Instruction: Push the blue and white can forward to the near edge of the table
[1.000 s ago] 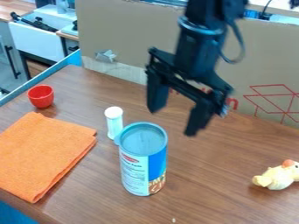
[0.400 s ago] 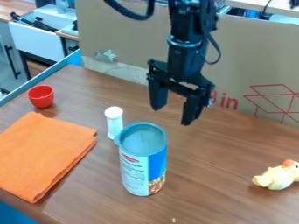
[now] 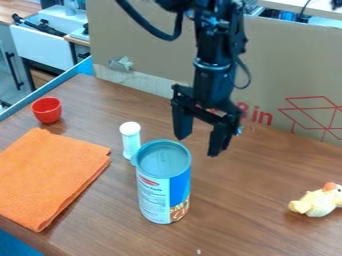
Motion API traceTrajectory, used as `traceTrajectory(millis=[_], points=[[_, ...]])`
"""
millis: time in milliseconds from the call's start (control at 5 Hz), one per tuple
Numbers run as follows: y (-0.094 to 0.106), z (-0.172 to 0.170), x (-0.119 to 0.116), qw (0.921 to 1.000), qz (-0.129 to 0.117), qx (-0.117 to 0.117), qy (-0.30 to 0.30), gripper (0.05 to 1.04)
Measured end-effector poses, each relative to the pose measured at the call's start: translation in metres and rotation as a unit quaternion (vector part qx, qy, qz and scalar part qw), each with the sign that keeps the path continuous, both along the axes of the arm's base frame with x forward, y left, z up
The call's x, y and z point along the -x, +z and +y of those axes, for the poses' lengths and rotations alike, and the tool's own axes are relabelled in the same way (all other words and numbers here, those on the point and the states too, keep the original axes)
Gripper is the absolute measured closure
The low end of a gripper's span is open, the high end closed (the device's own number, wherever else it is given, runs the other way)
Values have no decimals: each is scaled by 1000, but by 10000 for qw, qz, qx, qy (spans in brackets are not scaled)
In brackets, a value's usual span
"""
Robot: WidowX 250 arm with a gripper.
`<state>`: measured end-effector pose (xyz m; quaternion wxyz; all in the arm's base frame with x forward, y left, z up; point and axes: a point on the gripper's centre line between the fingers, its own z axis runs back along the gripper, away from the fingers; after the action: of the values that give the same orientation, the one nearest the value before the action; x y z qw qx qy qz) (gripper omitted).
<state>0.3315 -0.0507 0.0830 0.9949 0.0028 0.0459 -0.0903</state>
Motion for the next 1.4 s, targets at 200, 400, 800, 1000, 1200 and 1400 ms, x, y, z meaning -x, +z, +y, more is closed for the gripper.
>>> traceTrajectory(millis=[200,400,800,1000,1200,1400], points=[[-13,3,11,9997,188,62,126,82],[-30,4,29,9986,449,165,212,82],[-13,10,68,9970,313,68,706,82],[-4,1,88,9967,215,41,776,82],[-2,-1,95,9960,192,92,867,82],[-3,-4,96,9959,241,160,862,82]])
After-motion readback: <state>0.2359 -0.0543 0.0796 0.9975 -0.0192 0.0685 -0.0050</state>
